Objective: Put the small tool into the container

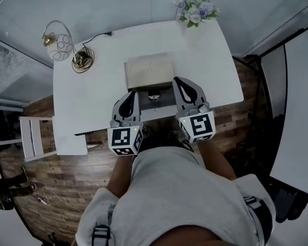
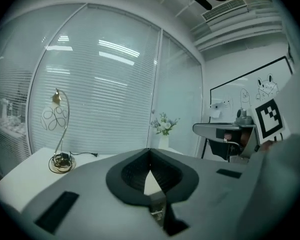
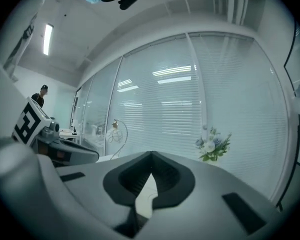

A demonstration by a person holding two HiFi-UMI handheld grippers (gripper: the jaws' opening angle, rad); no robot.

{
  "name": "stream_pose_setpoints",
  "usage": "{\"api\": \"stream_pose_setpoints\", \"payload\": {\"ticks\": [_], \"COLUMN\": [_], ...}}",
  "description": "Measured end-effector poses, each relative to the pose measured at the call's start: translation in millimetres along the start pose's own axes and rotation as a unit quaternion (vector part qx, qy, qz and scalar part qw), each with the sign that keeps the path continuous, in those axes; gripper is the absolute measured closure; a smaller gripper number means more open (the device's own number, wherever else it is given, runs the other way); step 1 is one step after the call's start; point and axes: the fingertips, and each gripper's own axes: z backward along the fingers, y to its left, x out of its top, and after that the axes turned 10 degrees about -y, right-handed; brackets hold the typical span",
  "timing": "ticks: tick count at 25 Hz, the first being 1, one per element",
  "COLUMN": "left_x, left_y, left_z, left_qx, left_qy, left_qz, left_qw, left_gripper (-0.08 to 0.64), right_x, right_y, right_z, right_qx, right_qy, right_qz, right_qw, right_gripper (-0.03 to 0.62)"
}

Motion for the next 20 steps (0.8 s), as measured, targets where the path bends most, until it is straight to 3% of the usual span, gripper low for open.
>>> {"api": "stream_pose_setpoints", "payload": {"ticks": [5,11,20], "left_x": [47.9,82.6,71.1], "left_y": [3.5,-5.3,-2.5], "left_z": [0.3,3.7,0.7], "left_qx": [0.015,0.017,0.024], "left_qy": [-0.051,-0.102,-0.078], "left_qz": [-0.022,-0.029,-0.032], "left_qw": [0.9984,0.9942,0.9961], "left_gripper": [0.537,0.537,0.537], "right_x": [33.4,42.0,42.1], "right_y": [-12.6,-13.3,-16.6], "right_z": [2.5,5.9,6.6], "right_qx": [-0.013,-0.007,-0.025], "right_qy": [-0.032,-0.041,-0.039], "right_qz": [0.012,0.018,0.024], "right_qw": [0.999,0.999,0.999], "right_gripper": [0.568,0.568,0.568]}}
